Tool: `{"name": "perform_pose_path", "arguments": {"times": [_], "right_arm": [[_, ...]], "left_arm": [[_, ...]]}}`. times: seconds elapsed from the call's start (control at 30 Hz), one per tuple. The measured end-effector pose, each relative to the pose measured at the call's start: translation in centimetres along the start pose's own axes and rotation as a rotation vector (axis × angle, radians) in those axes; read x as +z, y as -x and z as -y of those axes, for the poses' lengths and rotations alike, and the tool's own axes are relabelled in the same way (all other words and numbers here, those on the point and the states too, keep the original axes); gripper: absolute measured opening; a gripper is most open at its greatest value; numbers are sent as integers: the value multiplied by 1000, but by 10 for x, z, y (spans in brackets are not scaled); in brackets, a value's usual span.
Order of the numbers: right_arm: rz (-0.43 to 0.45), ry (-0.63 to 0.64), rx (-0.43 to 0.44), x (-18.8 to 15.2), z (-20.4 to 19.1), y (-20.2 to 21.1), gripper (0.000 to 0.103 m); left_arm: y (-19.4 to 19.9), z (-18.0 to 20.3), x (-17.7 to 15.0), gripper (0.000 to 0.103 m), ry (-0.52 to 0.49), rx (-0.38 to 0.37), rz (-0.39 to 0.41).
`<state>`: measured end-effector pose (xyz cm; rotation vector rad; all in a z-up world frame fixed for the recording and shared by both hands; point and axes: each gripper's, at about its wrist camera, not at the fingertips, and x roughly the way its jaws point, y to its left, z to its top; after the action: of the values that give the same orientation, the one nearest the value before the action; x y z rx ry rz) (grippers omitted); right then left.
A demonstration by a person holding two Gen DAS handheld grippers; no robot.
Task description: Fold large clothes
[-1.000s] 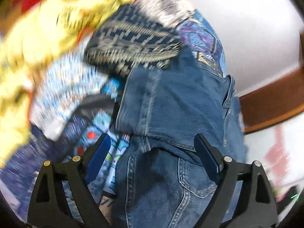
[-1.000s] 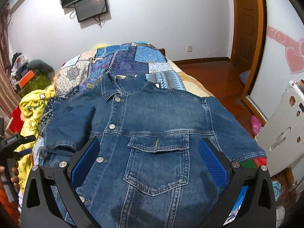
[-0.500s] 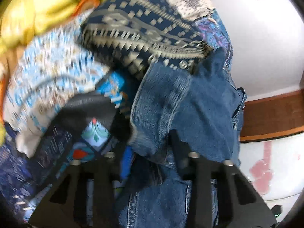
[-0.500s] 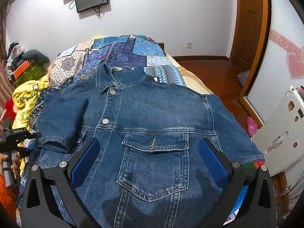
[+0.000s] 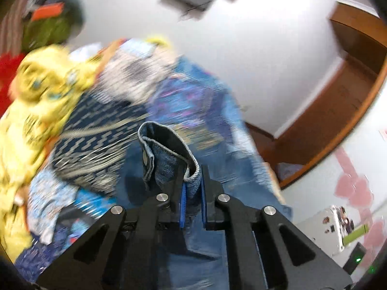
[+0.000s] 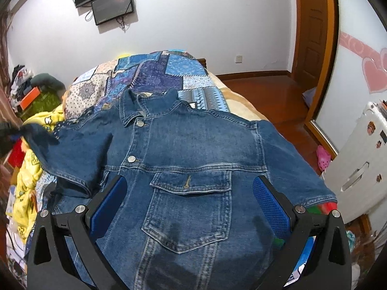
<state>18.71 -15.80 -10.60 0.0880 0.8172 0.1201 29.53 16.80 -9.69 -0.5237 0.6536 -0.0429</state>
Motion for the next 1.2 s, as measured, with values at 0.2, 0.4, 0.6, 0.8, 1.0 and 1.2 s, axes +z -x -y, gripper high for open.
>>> {"name": "perform_pose_path", "arguments": {"times": [0.2,0.4,0.6,0.8,1.0,1.2], "right_arm": [[16,-42,-24,1,34,5,103],[-13,-117,-59,-5,75,4,103],[-59,-162,-112,-16,106,-2,103],[-105,-218,-123,-28,132,-8,103],[-143,-298,-83,-33,154,-14,103],[-140,-343,-30,-27,175,-8,103]], "left_arm": [[-32,109,-6,7,-142,-147,-47],[-93,185,-61,7,-247,-192,-194],[-157,232,-135,7,-316,-245,-443],[-175,246,-176,8,-417,-251,-588],[-142,255,-156,49,-471,-286,-547],[-109,235,-125,64,-551,-129,-370]]}}
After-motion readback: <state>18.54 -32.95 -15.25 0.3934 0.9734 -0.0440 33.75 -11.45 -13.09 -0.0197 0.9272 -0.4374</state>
